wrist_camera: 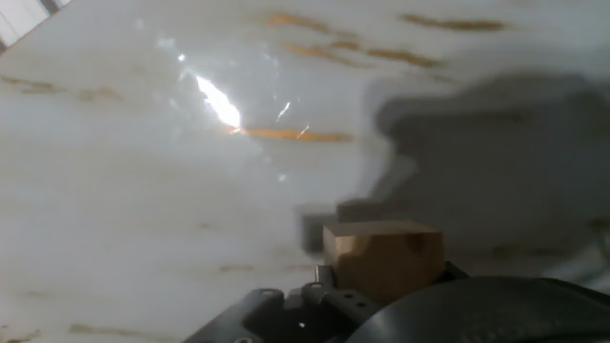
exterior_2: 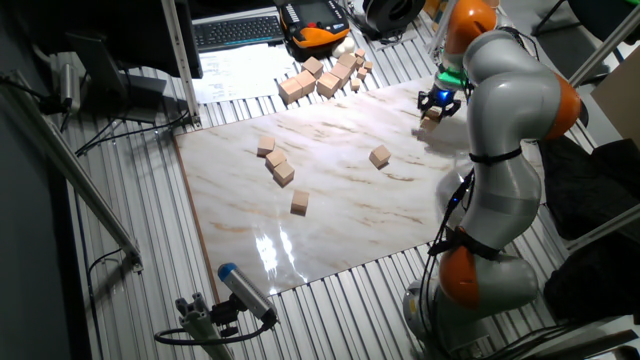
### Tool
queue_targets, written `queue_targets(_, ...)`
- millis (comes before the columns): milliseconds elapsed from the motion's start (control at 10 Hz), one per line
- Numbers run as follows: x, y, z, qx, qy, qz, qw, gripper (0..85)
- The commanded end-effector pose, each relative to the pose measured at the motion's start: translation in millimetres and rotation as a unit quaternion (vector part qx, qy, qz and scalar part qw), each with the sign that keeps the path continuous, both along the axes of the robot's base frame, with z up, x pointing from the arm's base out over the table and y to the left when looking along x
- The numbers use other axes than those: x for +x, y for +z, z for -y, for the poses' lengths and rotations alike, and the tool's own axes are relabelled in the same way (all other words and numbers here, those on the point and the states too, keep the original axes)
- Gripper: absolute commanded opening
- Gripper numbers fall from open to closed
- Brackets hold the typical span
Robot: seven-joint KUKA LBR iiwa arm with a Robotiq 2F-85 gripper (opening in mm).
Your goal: Stack the blocks into a pyramid shape
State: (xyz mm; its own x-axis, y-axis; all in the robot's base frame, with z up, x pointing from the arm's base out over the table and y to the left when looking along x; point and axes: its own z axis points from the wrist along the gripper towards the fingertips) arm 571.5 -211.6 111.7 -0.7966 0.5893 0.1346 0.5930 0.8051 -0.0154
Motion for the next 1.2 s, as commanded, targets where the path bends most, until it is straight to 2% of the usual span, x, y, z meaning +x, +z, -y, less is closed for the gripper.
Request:
queue_targets(0,-4.9,-1.0,-16.8,0.000,-0.067,0.001,0.9978,0.0)
queue_targets(200,-15.5,-8.0,-28.1,-0.022,-0.104,0.008,0.9943,0.0)
queue_targets(300,-19.5,-10.8,-31.2,-0.019,-0.133,0.011,0.9909,0.0)
queue_targets(500,-20.5,-11.5,-32.0,0.012,-0.173,0.018,0.9847,0.0)
queue_targets(600,-19.3,-11.7,-31.0,0.003,-0.173,0.016,0.9848,0.0)
queue_targets(800,-14.6,-10.5,-25.0,0.011,-0.154,0.009,0.9879,0.0)
queue_targets(900,-14.6,-10.5,-25.0,0.007,-0.138,0.008,0.9903,0.0)
queue_targets(1000,-14.6,-10.5,-25.0,-0.008,-0.123,0.007,0.9924,0.0)
queue_targets(1100,-14.6,-10.5,-25.0,-0.014,-0.111,0.007,0.9937,0.0)
